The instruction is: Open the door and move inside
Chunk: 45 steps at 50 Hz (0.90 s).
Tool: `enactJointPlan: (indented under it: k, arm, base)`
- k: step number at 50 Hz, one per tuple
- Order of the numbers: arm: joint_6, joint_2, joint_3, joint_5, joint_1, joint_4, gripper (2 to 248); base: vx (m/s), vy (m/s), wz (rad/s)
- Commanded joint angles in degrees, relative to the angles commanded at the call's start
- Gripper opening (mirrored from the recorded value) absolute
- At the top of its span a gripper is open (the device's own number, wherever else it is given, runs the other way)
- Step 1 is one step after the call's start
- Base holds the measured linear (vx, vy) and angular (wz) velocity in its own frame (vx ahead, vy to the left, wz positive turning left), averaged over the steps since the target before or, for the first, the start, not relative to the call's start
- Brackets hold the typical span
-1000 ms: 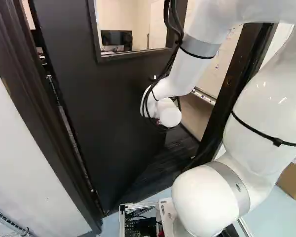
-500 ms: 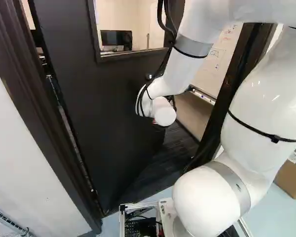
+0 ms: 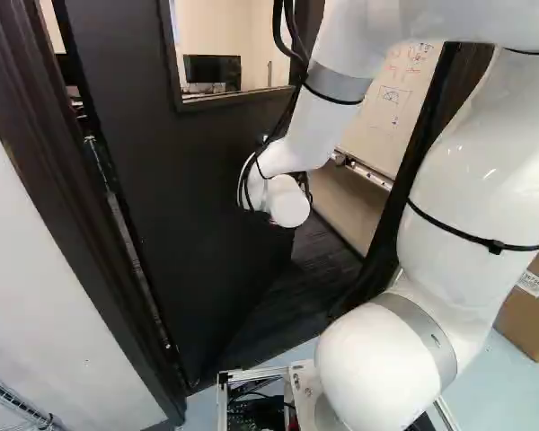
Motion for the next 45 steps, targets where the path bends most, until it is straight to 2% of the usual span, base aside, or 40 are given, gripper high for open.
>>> enactJointPlan:
  k: [45]
  arm:
    - [0.0,-4.2,-4.5,0.0,6.1,0.1,247]
  base:
    - [0.000,0.000,0.000]
